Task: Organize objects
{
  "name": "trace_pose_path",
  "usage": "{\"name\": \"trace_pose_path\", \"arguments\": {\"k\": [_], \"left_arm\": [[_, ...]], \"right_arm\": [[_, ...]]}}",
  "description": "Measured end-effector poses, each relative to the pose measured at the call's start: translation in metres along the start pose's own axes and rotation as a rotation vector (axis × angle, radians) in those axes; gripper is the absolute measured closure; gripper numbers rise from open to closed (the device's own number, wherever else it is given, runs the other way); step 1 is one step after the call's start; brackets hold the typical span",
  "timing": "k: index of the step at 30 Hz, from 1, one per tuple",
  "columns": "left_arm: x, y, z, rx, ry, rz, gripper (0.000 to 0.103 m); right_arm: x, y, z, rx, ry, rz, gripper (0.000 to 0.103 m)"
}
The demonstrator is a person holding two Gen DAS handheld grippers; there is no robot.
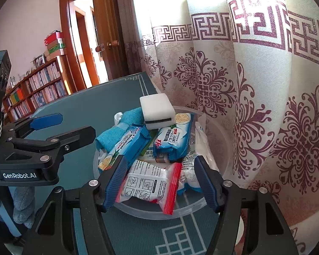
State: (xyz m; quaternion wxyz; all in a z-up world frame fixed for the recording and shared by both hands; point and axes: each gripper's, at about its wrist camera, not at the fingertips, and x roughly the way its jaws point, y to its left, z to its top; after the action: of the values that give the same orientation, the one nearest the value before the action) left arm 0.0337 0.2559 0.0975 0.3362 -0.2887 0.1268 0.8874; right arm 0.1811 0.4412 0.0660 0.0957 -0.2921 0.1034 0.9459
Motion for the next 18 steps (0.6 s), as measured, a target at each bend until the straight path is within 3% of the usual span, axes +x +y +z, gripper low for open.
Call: {"name": "trace_pose_path", "arguments": {"k": [7, 12, 18], "left_arm": [[-0.011, 0.012, -0.01, -0.051, 0.004, 0.03, 0.0], [-0.016, 0.009, -0.013, -0.043, 0.0, 0.028, 0.0], [-0.014, 0.002, -0.018, -0.03, 0.031, 0.036, 0.0]], "right_arm": [[-0.008, 0.003, -0.022, 0.021, 0.05, -0.016, 0.017], [0.0, -0.002, -0.03, 0.041, 0.092, -0.036, 0.016], [0.001, -0.002, -0.031, 0.033, 0.078, -0.059, 0.014]]}}
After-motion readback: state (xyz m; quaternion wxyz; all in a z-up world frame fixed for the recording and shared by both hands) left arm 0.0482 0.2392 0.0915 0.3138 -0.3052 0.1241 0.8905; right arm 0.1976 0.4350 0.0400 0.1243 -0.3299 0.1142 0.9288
